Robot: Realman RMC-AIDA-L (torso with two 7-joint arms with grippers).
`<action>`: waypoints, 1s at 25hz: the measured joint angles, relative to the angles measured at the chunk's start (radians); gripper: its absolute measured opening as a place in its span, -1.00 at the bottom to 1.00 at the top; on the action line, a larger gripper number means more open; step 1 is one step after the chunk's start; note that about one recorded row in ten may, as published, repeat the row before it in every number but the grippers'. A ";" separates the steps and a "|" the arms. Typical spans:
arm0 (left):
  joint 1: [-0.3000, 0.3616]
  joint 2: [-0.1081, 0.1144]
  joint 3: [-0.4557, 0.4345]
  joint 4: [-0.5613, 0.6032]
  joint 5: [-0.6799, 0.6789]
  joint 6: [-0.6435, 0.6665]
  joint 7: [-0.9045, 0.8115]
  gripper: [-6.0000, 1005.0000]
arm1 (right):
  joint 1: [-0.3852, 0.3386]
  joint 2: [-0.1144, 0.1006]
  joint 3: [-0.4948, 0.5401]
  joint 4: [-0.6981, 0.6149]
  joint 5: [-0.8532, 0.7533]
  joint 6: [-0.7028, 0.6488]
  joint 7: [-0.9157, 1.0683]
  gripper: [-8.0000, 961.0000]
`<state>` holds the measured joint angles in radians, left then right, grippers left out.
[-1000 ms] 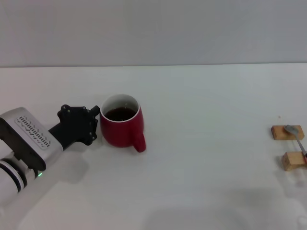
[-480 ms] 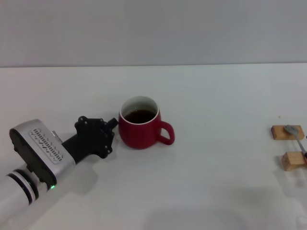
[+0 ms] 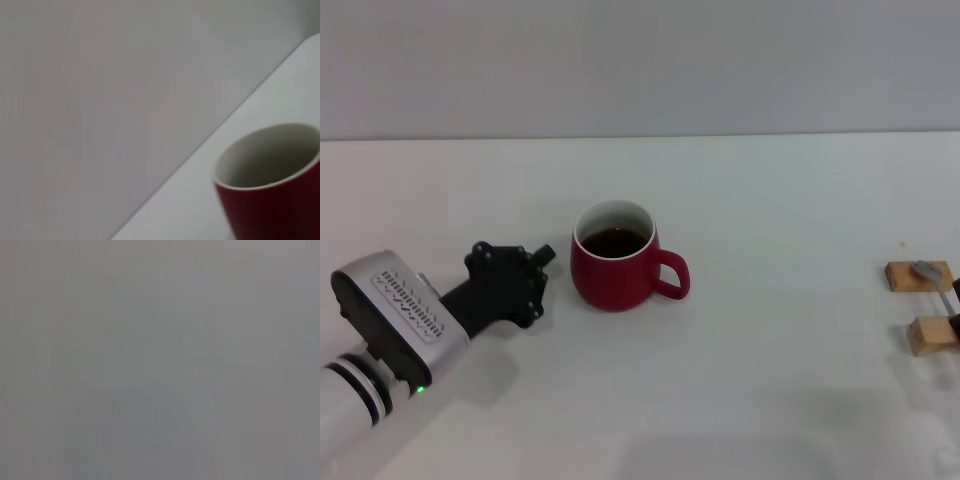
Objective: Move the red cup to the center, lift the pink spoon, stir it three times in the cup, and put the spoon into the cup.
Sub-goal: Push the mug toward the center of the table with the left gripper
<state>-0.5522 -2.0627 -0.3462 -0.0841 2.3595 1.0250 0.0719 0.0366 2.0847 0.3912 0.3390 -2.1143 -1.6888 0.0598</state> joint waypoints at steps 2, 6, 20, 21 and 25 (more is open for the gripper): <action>-0.003 0.001 -0.008 0.004 -0.001 -0.002 0.007 -0.99 | 0.000 0.000 -0.007 0.000 0.000 0.000 0.000 0.45; -0.031 0.003 -0.020 0.020 -0.001 -0.010 0.013 -0.99 | -0.004 0.000 -0.011 0.000 0.002 -0.004 0.000 0.45; -0.055 -0.002 -0.011 0.008 0.006 -0.035 0.012 -0.99 | -0.006 0.000 -0.011 0.000 0.001 -0.004 0.000 0.45; -0.053 -0.002 -0.008 0.006 0.006 -0.035 0.012 -0.99 | -0.005 0.000 -0.011 0.000 0.001 -0.004 0.000 0.45; -0.045 -0.003 0.010 -0.014 0.007 -0.034 0.012 -0.99 | -0.004 -0.001 -0.011 0.000 0.001 -0.003 0.000 0.45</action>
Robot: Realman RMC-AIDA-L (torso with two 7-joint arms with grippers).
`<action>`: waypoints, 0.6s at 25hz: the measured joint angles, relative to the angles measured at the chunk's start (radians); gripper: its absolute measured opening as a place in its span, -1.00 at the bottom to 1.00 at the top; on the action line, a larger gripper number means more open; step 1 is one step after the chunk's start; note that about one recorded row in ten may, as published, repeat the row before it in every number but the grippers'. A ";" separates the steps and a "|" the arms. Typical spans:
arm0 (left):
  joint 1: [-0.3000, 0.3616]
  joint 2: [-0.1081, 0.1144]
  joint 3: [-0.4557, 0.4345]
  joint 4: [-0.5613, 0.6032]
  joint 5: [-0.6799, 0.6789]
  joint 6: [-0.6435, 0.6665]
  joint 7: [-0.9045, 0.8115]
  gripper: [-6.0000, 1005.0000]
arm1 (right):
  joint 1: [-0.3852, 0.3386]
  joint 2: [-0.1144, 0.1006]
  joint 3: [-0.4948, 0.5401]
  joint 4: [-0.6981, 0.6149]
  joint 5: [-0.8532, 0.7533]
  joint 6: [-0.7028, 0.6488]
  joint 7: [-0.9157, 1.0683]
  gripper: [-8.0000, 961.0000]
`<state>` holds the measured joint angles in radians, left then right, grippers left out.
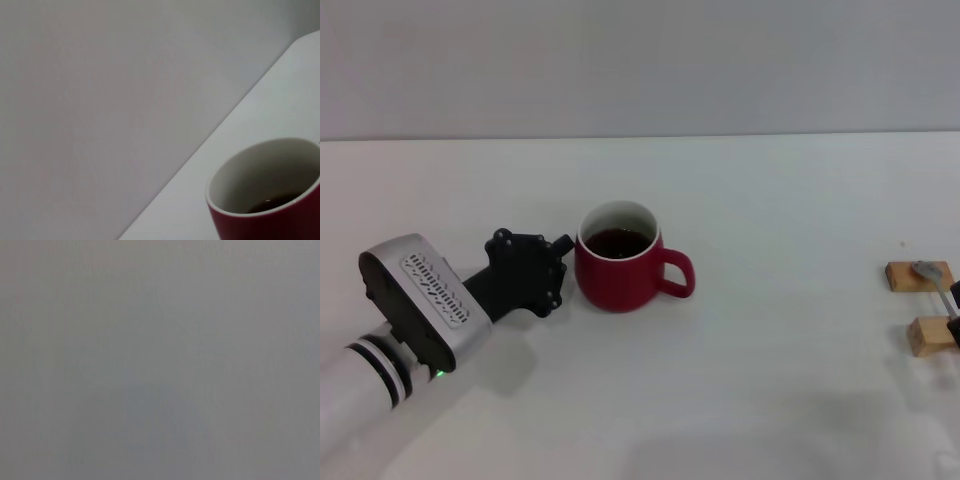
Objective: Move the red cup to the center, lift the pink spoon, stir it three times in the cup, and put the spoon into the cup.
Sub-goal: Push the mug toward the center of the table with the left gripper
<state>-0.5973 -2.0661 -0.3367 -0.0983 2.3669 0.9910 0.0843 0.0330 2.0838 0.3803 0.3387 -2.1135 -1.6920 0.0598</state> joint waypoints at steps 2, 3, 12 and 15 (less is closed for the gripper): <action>0.003 -0.001 0.016 -0.013 0.000 0.004 0.000 -0.99 | 0.001 -0.001 0.000 -0.001 0.000 0.001 0.000 0.45; 0.003 -0.001 0.016 -0.013 0.000 0.004 0.000 -0.99 | 0.002 -0.001 0.000 -0.001 0.000 0.001 0.000 0.45; 0.018 -0.003 0.058 -0.056 0.000 0.007 0.000 -0.99 | 0.004 -0.001 0.000 -0.001 -0.001 0.004 0.000 0.45; 0.024 -0.003 0.052 -0.054 0.000 0.007 0.008 -0.99 | 0.003 -0.001 0.000 -0.001 -0.002 0.003 0.000 0.45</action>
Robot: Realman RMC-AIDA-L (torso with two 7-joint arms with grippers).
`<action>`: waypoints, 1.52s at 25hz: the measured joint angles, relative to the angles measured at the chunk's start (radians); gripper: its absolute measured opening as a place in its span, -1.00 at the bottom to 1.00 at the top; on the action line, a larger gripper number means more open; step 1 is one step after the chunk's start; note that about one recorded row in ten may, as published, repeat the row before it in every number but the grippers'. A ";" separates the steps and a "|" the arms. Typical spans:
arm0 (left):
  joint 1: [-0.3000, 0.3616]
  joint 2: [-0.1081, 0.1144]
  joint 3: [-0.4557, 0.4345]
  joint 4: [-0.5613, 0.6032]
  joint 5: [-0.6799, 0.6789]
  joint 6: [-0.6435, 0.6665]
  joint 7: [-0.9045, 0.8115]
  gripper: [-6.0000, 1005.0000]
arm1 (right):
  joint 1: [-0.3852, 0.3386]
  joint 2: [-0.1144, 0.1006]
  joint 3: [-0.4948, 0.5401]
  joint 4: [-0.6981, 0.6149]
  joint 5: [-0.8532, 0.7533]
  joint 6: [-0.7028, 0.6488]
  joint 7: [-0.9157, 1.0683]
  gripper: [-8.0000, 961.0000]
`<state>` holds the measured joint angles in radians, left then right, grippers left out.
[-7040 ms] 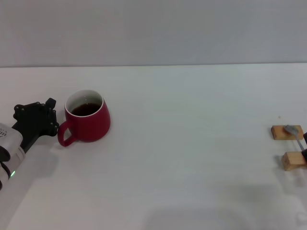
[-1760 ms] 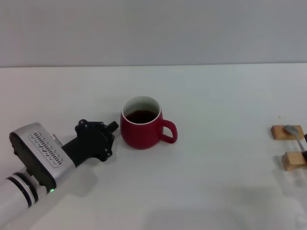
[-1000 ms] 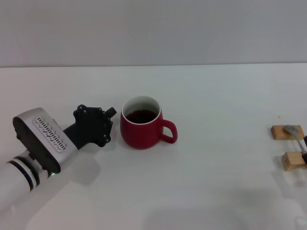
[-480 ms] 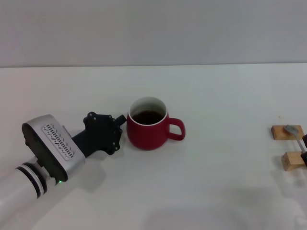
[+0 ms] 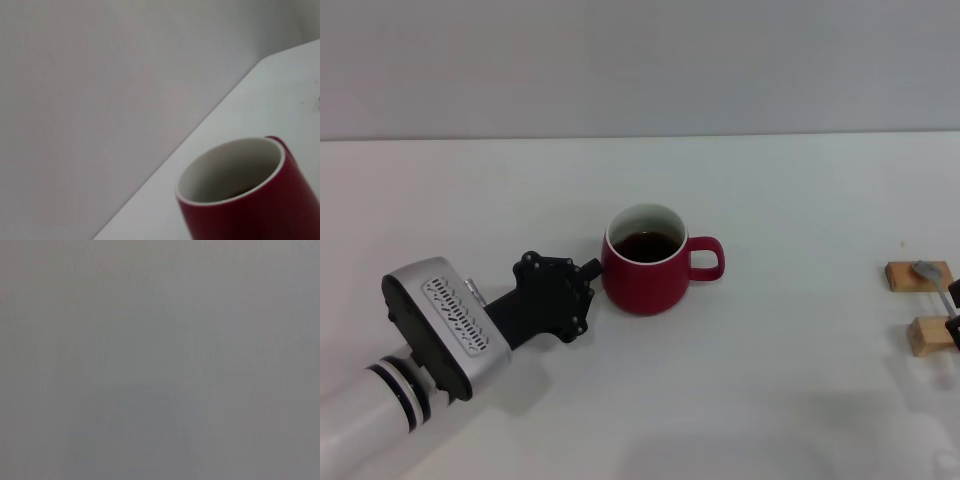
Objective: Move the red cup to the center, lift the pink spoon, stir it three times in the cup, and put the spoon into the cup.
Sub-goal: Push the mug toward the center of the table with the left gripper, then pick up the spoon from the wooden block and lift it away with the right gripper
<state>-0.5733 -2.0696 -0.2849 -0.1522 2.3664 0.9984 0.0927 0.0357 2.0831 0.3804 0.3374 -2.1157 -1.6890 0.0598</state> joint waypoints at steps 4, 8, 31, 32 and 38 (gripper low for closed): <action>-0.001 0.005 -0.017 0.018 -0.006 -0.001 0.013 -0.99 | 0.000 0.000 -0.003 0.000 0.000 -0.001 0.000 0.45; -0.011 0.006 -0.025 0.040 -0.007 -0.003 0.013 -0.99 | -0.001 0.000 -0.010 0.000 0.002 -0.005 0.000 0.45; -0.036 0.001 0.010 0.007 0.000 -0.010 0.015 -0.99 | -0.007 0.000 -0.011 0.000 0.002 -0.006 0.000 0.45; -0.034 0.001 0.019 -0.001 0.000 -0.010 0.015 -0.99 | -0.006 0.000 -0.011 0.000 0.003 -0.005 0.000 0.45; -0.025 -0.001 0.023 -0.005 0.001 -0.008 0.015 -0.99 | -0.004 0.000 -0.011 -0.001 0.003 -0.003 0.000 0.45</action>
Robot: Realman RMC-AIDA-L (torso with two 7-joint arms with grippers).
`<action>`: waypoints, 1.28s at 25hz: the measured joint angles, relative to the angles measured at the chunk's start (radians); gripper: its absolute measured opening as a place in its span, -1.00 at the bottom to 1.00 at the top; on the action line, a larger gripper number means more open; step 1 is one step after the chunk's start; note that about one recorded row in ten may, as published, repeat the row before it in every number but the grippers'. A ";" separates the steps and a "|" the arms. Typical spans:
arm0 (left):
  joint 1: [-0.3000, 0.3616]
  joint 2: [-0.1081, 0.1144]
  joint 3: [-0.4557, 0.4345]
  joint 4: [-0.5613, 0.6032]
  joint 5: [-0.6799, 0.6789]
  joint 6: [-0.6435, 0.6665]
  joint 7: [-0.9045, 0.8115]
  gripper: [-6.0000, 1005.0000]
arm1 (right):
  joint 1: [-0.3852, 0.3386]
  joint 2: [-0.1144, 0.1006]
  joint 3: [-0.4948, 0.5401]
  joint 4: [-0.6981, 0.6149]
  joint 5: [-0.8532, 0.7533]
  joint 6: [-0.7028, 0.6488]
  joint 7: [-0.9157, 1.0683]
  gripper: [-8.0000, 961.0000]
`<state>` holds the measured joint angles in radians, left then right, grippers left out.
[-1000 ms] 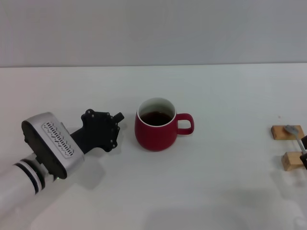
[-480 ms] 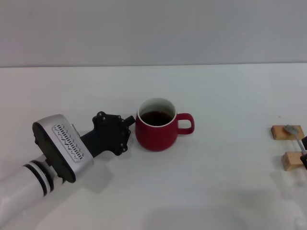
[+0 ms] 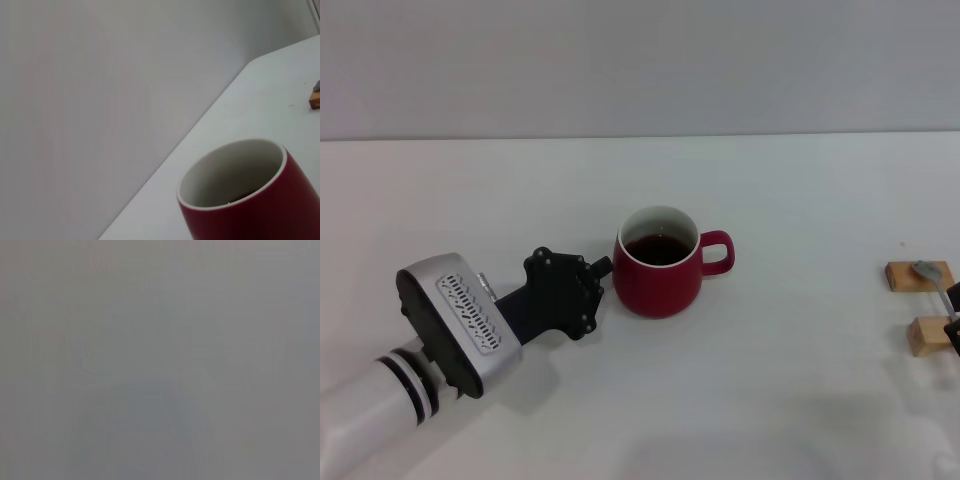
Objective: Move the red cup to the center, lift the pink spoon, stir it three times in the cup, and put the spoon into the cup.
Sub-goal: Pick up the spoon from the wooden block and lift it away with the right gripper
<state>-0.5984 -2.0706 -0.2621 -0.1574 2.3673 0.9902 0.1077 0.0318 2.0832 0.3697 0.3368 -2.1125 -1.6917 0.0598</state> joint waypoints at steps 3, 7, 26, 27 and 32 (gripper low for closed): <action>0.025 0.001 -0.046 0.000 -0.005 0.010 0.031 -0.99 | 0.000 0.001 0.000 -0.003 0.000 0.000 0.000 0.45; 0.088 0.007 -0.208 0.000 -0.008 0.068 0.068 -0.99 | -0.004 0.001 0.000 -0.005 0.001 -0.002 0.000 0.45; 0.370 0.006 -0.488 -0.008 -0.010 0.344 -0.209 -0.99 | -0.028 0.003 0.000 -0.009 0.005 0.042 0.000 0.45; 0.376 0.006 -0.488 -0.008 -0.010 0.342 -0.201 -0.99 | -0.028 0.003 0.000 -0.009 0.005 0.042 0.000 0.45; 0.384 0.005 -0.486 0.002 -0.009 0.320 -0.193 -0.99 | -0.088 0.006 0.001 -0.001 0.006 0.051 -0.007 0.45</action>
<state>-0.2140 -2.0655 -0.7482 -0.1558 2.3579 1.3106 -0.0857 -0.0567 2.0890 0.3703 0.3357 -2.1061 -1.6408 0.0529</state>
